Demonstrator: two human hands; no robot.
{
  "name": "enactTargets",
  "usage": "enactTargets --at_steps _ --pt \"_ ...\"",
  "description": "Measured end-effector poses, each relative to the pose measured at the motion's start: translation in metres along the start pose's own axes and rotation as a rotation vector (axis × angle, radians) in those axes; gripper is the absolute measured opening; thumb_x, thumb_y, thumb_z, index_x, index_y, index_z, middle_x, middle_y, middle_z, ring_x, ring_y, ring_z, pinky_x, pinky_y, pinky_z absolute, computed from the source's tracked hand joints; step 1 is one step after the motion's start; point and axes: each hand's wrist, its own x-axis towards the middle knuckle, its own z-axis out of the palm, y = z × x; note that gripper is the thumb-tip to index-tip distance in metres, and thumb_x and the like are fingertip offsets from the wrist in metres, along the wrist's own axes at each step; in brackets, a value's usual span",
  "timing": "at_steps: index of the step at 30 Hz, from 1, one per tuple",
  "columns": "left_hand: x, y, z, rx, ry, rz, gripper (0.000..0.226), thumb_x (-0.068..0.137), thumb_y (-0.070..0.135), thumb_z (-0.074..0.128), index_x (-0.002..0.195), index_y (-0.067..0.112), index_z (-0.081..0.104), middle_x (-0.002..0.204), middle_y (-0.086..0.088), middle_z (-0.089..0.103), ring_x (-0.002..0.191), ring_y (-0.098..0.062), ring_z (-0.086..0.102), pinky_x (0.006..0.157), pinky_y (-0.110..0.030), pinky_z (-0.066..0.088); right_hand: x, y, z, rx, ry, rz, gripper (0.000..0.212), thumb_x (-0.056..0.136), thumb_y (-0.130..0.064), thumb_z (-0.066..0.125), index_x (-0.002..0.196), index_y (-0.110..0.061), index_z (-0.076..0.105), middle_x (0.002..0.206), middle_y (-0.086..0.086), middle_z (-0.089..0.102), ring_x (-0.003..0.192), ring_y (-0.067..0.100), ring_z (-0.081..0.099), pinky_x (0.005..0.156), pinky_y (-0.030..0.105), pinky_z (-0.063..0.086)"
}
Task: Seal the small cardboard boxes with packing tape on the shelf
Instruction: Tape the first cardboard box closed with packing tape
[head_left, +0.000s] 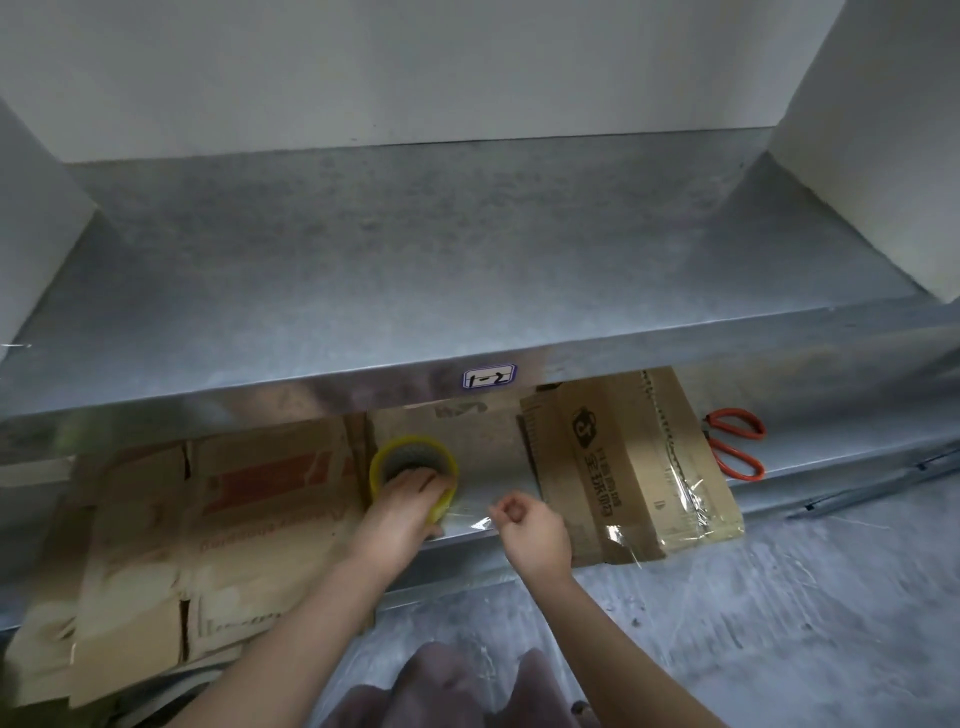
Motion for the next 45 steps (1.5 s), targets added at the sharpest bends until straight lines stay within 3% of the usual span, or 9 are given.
enactTargets --at_steps 9,13,16,20,27,30,39,42,45 --pt "0.001 -0.012 0.003 -0.057 0.027 0.04 0.061 0.081 0.025 0.076 0.137 0.021 0.052 0.142 -0.004 0.038 0.134 -0.024 0.03 0.111 -0.03 0.025 0.004 -0.002 0.016 -0.361 0.088 -0.115 0.028 0.094 -0.045 0.054 0.113 -0.026 0.047 0.119 -0.002 0.045 0.086 0.023 0.063 0.061 0.028 0.041" --pt "-0.002 -0.012 0.001 0.06 0.014 0.04 0.06 0.089 0.053 0.057 0.141 0.027 0.044 0.153 0.001 0.025 0.144 -0.022 0.015 0.118 -0.034 0.017 -0.004 -0.007 0.009 -0.495 0.033 -0.215 0.038 0.1 -0.04 0.043 0.134 -0.023 0.041 0.136 0.0 0.042 0.117 0.02 0.05 0.081 0.032 0.049" --pt "-0.008 -0.004 -0.003 0.177 0.047 0.098 0.062 0.094 0.059 0.038 0.145 0.024 0.039 0.158 0.002 0.024 0.148 -0.019 0.01 0.12 -0.036 0.008 -0.029 -0.012 -0.01 -0.498 0.07 -0.386 0.042 0.1 -0.04 0.044 0.136 -0.019 0.049 0.137 0.001 0.048 0.127 0.02 0.043 0.099 0.032 0.043" --pt "-0.029 0.033 -0.009 0.174 0.122 0.17 0.065 0.095 0.058 0.03 0.149 0.023 0.034 0.154 0.002 0.035 0.147 -0.02 0.021 0.119 -0.034 0.003 -0.071 -0.01 -0.043 -0.491 0.265 -0.671 0.035 0.091 -0.033 0.06 0.122 -0.018 0.066 0.127 0.002 0.063 0.126 0.025 0.054 0.1 0.04 0.049" --pt "-0.056 0.135 0.018 0.126 0.151 0.158 0.066 0.098 0.061 0.021 0.155 0.028 0.015 0.16 0.014 0.005 0.147 -0.01 -0.01 0.118 -0.031 -0.011 -0.103 0.043 -0.131 -0.621 0.333 -0.773 0.044 0.094 -0.04 0.042 0.131 -0.025 0.061 0.136 -0.003 0.058 0.136 0.024 0.044 0.108 0.042 0.037" --pt "-0.061 0.176 0.029 0.138 0.169 0.083 0.064 0.099 0.059 0.025 0.154 0.026 0.02 0.159 0.012 0.014 0.149 -0.014 0.0 0.118 -0.032 -0.001 -0.095 0.076 -0.173 -0.637 0.31 -0.765 0.047 0.094 -0.037 0.04 0.134 -0.024 0.059 0.138 0.001 0.056 0.136 0.026 0.045 0.106 0.047 0.043" --pt "-0.042 0.257 0.068 0.114 0.219 -0.193 0.066 0.095 0.066 0.006 0.15 0.035 -0.012 0.155 0.021 -0.01 0.143 -0.002 -0.024 0.118 -0.03 -0.016 -0.035 0.143 -0.255 -0.566 0.142 -0.729 0.046 0.095 -0.03 0.053 0.14 -0.023 0.052 0.143 0.003 0.052 0.138 0.028 0.041 0.112 0.039 0.032" --pt "-0.034 0.266 0.082 0.06 0.22 -0.319 0.068 0.095 0.064 0.01 0.149 0.033 -0.017 0.158 0.018 -0.009 0.143 -0.001 -0.022 0.118 -0.029 -0.011 -0.019 0.15 -0.257 -0.416 -0.052 -0.65 0.05 0.099 -0.03 0.051 0.147 -0.028 0.039 0.152 -0.007 0.037 0.144 0.014 0.025 0.116 0.021 0.014" --pt "-0.026 0.274 0.092 -0.146 0.225 -0.389 0.072 0.096 0.06 0.028 0.154 0.03 -0.004 0.161 0.013 0.002 0.145 0.0 -0.012 0.118 -0.027 -0.002 -0.01 0.147 -0.254 -0.091 -0.203 -0.563 0.05 0.096 -0.021 0.058 0.143 -0.028 0.043 0.147 -0.013 0.04 0.139 0.004 0.033 0.116 0.021 0.026"
